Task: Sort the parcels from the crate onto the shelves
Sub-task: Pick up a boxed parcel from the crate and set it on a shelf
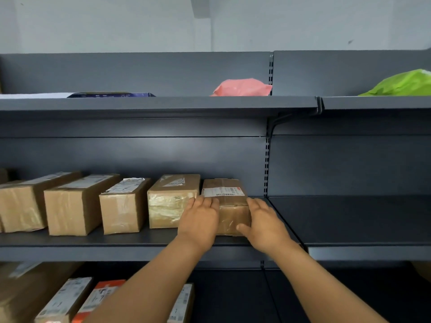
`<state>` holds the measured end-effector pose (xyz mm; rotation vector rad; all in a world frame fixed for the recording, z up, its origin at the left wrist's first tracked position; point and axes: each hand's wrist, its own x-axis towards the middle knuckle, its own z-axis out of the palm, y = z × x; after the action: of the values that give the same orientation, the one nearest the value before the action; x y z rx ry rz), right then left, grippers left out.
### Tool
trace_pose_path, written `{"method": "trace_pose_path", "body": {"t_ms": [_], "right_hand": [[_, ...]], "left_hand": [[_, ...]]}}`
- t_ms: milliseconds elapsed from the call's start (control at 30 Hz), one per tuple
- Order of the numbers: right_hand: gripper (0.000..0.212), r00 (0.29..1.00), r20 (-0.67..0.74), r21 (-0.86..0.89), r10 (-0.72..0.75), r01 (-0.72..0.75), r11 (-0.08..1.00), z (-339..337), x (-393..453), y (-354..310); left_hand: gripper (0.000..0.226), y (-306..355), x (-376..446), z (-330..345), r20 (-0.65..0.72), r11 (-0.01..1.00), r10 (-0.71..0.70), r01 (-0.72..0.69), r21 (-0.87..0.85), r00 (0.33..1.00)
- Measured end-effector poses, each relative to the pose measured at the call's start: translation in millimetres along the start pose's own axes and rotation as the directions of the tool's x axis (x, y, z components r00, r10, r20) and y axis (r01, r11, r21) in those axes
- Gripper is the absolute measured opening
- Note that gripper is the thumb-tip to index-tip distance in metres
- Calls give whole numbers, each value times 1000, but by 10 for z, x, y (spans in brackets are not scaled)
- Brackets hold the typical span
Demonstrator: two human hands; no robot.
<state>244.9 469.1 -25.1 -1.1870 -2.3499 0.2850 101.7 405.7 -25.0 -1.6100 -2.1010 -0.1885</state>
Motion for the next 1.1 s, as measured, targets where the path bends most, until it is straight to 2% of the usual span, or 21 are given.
{"method": "trace_pose_path", "body": {"t_ms": [133,233,600,833,1100], "right_hand": [[80,999,-26,-84,-31,29,996,-71,-384,-58],[81,999,-38,-118,2,-6,993,-99,-779,-93],[79,958,-91,-136,271,-282,950,-151,-2629,-258],[79,876,-128,-189,466,-482,855,-241,-3884,-219],[77,721,-192,-176,666,-693,699,-343,-5133,-144]], "left_hand": [[72,89,-261,-117,-23,992,62,-64,-111,998],[73,189,-568,-241,-3,973,125,-123,-195,992],[74,639,-1979,-581,20,862,378,-345,-371,926],[75,1120,-2834,-771,-2,710,581,-508,-488,814],[73,1809,-3622,-1007,-82,509,753,-658,-555,652]]}}
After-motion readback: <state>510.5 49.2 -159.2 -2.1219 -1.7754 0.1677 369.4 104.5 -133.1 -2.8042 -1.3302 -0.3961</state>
